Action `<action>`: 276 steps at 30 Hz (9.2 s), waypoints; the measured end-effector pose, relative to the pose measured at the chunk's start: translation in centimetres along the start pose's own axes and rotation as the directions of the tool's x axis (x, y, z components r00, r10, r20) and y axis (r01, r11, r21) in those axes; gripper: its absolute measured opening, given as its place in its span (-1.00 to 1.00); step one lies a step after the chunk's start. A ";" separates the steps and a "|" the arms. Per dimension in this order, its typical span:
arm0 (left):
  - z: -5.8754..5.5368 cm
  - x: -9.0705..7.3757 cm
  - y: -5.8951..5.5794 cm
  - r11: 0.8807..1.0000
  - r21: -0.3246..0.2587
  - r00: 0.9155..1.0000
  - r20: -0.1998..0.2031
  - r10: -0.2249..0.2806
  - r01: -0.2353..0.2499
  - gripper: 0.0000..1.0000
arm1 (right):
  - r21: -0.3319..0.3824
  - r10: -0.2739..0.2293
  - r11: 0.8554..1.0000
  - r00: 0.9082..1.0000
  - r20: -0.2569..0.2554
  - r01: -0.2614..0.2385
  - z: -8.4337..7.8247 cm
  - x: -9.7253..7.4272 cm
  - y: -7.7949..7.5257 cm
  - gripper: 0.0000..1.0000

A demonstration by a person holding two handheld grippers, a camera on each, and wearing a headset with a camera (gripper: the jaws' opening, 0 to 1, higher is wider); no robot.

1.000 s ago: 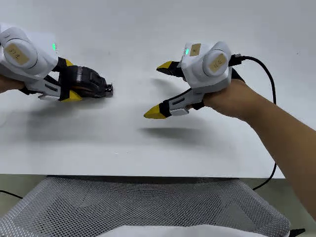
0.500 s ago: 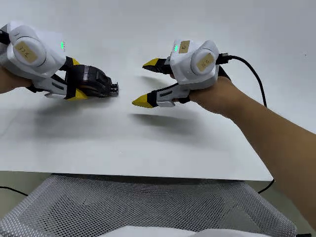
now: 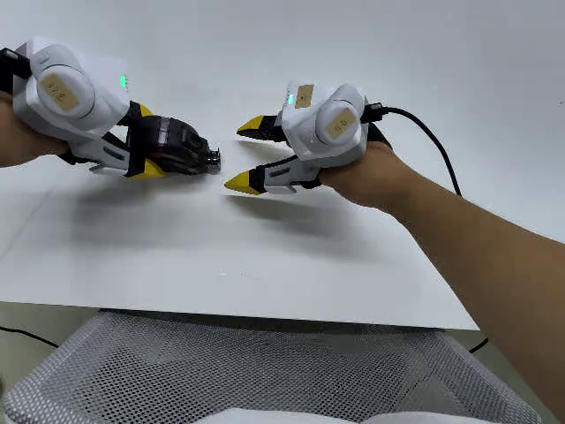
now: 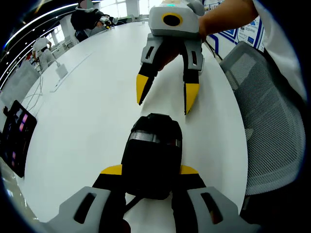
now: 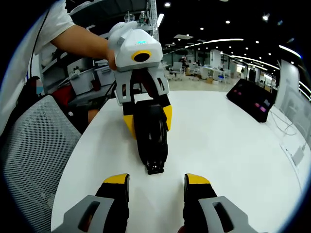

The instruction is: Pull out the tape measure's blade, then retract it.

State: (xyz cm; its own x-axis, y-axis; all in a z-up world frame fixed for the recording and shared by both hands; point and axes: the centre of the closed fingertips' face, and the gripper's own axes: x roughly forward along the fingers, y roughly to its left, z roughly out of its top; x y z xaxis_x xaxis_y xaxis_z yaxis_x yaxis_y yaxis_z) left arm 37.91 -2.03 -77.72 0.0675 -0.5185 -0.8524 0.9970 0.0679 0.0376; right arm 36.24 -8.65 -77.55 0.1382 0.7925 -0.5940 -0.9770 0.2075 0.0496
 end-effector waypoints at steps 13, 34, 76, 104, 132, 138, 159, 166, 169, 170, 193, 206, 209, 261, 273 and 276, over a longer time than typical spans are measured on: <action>0.0 0.0 0.0 1.000 -0.001 1.000 0.006 0.000 0.000 -0.38 | -0.054 0.007 0.999 1.000 0.005 -0.006 0.2 1.5 -0.1 -0.45; 0.0 0.0 0.1 1.000 0.007 1.000 0.008 0.000 0.000 -0.38 | -0.096 0.041 0.995 0.999 0.013 -0.039 0.3 2.6 0.1 -0.76; -0.2 -0.2 0.1 0.999 0.035 1.000 -0.002 -0.004 0.004 -0.41 | -0.094 0.032 0.995 0.999 -0.001 -0.032 0.3 2.4 0.2 -0.84; -0.1 -0.1 0.1 0.999 0.033 1.000 -0.001 -0.006 0.006 -0.41 | -0.045 -0.008 0.999 1.000 -0.001 0.008 -1.9 -0.5 -0.1 -0.84; 0.0 -0.2 0.0 0.999 0.044 1.000 -0.002 -0.012 0.012 -0.41 | -0.018 -0.030 0.999 1.000 0.000 0.030 -2.6 -1.9 -0.1 -0.84; 0.0 -0.2 0.0 0.999 0.048 1.000 -0.002 -0.012 0.013 -0.41 | -0.011 -0.033 0.999 0.999 0.001 0.033 -3.0 -2.2 0.0 -0.84; 0.0 -0.3 0.0 0.999 0.040 1.000 -0.001 -0.012 0.012 -0.41 | -0.011 -0.049 0.999 0.999 -0.005 0.049 -4.0 -4.0 -0.4 -0.84; 0.0 -0.3 -0.1 0.999 0.038 1.000 -0.001 -0.010 0.010 -0.41 | -0.013 -0.055 0.998 0.998 -0.008 0.054 -4.2 -4.5 -0.4 -0.84; 0.0 -0.3 -0.1 0.999 0.038 1.000 0.000 -0.010 0.010 -0.41 | -0.015 -0.058 0.998 0.998 -0.009 0.057 -4.2 -4.7 -0.4 -0.84; 0.0 -0.3 0.0 0.999 0.037 1.000 -0.001 -0.010 0.010 -0.41 | -0.013 -0.058 0.998 0.998 -0.011 0.058 -4.2 -4.8 -0.4 -0.84; -0.2 -0.2 0.1 0.999 0.033 1.000 -0.001 -0.008 0.008 -0.41 | -0.012 -0.064 0.998 0.998 -0.028 0.064 -5.5 -6.9 -0.5 -0.83; -0.2 0.0 0.2 0.999 0.031 1.000 0.003 -0.006 0.006 -0.41 | -0.001 -0.075 0.997 0.996 -0.037 0.075 -6.4 -8.0 -0.5 -0.83; -0.2 0.0 0.2 0.999 0.034 1.000 0.004 -0.007 0.007 -0.41 | -0.001 -0.074 0.997 0.996 -0.040 0.074 -6.5 -7.9 -0.4 -0.83; 0.0 0.1 0.1 0.999 0.034 1.000 0.001 -0.009 0.009 -0.41 | 0.008 -0.111 0.994 0.990 -0.087 0.112 -9.3 -11.0 -0.9 -0.83; 0.0 0.1 0.0 0.999 0.033 1.000 -0.002 -0.008 0.008 -0.41 | 0.005 -0.115 0.993 0.988 -0.103 0.116 -9.9 -12.0 -0.9 -0.83; 0.0 0.1 0.1 0.999 0.031 1.000 -0.002 -0.007 0.007 -0.41 | 0.004 -0.119 0.993 0.987 -0.109 0.120 -10.1 -12.5 -1.1 -0.83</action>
State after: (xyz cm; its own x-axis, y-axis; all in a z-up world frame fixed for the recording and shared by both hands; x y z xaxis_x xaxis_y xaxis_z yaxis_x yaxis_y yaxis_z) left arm 37.99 -2.12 -77.81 0.0602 -0.5172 -0.8537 0.9982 0.0376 0.0477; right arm 33.94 -24.55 -78.34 0.2345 0.6950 -0.6797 -0.9528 0.3031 -0.0189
